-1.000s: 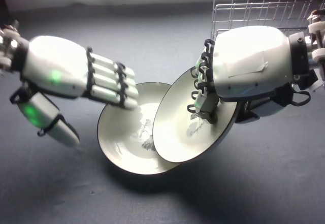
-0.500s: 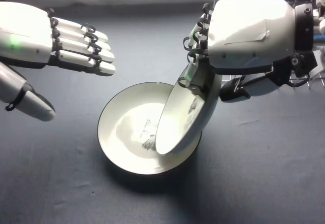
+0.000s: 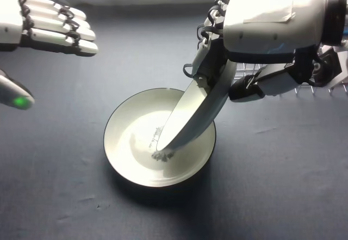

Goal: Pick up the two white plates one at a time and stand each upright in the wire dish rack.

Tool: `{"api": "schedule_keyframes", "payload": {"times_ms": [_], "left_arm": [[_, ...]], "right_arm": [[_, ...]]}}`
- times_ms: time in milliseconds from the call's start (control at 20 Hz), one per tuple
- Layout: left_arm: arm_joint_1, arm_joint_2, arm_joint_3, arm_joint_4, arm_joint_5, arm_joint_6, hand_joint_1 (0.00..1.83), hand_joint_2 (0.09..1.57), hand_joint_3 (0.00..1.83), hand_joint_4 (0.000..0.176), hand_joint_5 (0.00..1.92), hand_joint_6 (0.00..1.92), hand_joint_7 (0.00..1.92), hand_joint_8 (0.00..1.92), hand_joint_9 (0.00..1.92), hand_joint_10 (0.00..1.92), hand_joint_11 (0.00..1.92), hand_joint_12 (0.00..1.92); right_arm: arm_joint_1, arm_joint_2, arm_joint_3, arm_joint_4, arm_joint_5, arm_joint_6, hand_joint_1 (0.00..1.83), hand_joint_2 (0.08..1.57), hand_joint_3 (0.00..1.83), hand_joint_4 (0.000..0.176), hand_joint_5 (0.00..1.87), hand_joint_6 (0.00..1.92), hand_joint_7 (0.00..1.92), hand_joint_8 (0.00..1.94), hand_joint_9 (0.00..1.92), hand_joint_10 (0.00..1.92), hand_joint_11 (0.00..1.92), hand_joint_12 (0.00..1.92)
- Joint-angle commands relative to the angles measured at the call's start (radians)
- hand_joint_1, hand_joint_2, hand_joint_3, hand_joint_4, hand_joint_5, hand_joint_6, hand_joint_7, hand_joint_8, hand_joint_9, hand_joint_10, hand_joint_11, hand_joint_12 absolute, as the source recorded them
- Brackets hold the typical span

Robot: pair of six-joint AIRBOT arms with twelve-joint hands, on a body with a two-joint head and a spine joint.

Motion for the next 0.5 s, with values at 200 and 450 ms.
{"api": "schedule_keyframes", "payload": {"times_ms": [200, 450], "left_arm": [[-0.014, 0.041, 0.006, -0.071, -0.005, -0.005, 0.0, 1.16, 0.0, 0.0, 0.0, 0.0, 0.0, 0.0, 0.0, 0.0, 0.0, 0.0], [-0.014, 0.076, -0.028, -0.064, 0.008, -0.02, 0.0, 1.16, 0.0, 0.0, 0.0, 0.0, 0.0, 0.0, 0.0, 0.0, 0.0, 0.0]], "right_arm": [[0.023, 0.021, -0.035, 0.224, 0.08, 0.008, 1.4, 1.01, 0.0, 0.0, 1.13, 0.74, 1.3, 0.35, 1.16, 0.79, 0.98, 0.93], [0.031, 0.051, -0.083, 0.423, 0.048, 0.016, 1.4, 1.01, 0.0, 0.0, 1.13, 0.73, 1.29, 0.4, 1.16, 0.77, 0.97, 0.92]]}}
